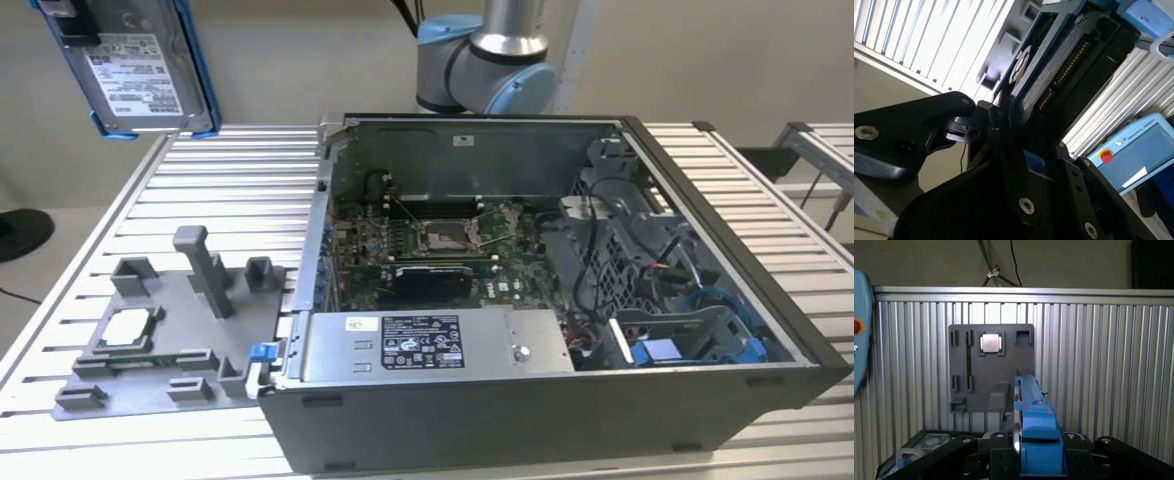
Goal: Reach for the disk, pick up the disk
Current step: 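Pick up the disk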
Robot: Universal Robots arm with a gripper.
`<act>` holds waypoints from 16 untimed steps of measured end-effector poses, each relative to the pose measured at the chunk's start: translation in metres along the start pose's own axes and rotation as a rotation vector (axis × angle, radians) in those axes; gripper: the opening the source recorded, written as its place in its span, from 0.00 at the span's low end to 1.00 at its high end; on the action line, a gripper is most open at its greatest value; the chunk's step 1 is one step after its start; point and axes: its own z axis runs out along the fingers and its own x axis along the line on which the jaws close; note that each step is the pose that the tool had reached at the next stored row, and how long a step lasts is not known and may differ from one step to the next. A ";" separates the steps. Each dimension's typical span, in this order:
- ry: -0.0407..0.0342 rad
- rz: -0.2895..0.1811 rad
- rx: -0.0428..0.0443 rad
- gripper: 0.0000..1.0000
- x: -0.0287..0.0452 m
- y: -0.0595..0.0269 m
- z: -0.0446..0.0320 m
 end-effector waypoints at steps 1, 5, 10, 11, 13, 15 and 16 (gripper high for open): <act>0.0000 0.000 0.0001 0.00 0.0000 -0.0024 0.0001; 0.0000 0.000 0.0000 0.00 0.0000 -0.0165 0.0002; 0.0000 0.000 0.0000 0.00 -0.0001 -0.0288 0.0003; 0.0000 0.000 0.0000 0.00 -0.0001 -0.0312 0.0003; 0.0000 0.000 0.0001 0.00 -0.0001 -0.0364 0.0003; 0.0000 0.000 0.0001 0.00 -0.0001 -0.0427 0.0004; 0.0000 0.000 0.0001 0.00 -0.0001 -0.0462 0.0004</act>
